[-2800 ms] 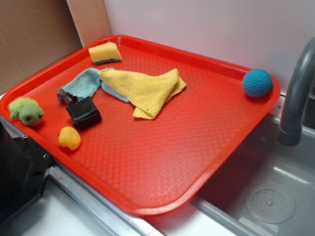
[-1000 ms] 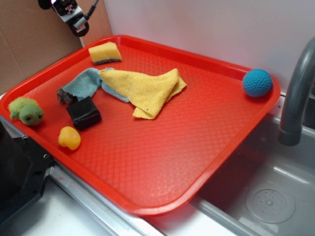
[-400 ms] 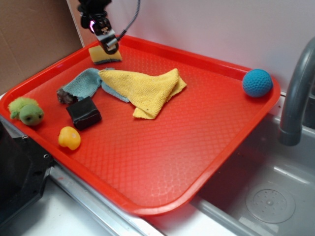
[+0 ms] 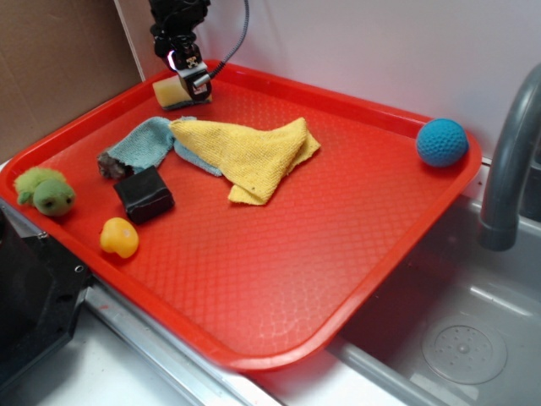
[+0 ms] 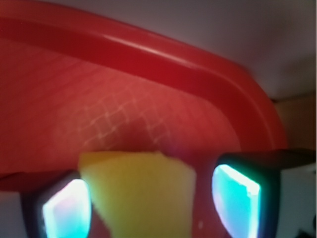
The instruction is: Grab the green sponge.
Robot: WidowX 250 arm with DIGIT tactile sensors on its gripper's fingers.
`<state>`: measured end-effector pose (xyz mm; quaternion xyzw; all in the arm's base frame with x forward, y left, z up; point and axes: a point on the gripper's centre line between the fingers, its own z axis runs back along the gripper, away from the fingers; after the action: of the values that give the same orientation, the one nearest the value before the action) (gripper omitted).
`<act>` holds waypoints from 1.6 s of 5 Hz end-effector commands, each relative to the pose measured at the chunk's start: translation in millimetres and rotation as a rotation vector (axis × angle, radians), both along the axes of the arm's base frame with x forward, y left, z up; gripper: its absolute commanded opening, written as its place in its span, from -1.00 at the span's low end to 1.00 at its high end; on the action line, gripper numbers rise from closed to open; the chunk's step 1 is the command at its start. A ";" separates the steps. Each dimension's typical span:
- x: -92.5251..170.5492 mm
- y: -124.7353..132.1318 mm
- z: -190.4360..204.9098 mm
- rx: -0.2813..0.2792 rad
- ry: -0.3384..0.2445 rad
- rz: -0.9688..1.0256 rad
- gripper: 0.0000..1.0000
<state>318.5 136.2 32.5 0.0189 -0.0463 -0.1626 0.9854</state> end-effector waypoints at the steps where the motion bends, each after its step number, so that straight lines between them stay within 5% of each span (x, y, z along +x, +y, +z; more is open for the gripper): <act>1: -5.6 -10.8 -0.9 -0.036 0.003 -0.082 1.00; 2: -13.4 -31.9 4.4 -0.008 -0.030 -0.102 -1.00; 4: -38.1 -85.2 22.7 0.067 -0.079 -0.159 -1.00; 5: -62.3 -104.5 74.7 -0.009 -0.126 -0.049 -1.00; 7: -81.8 -109.2 173.6 -0.092 -0.057 0.194 -1.00; 8: -80.5 -104.4 186.6 -0.093 -0.038 0.243 -1.00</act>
<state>225.2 31.6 203.5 -0.0238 -0.0401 -0.0400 0.9981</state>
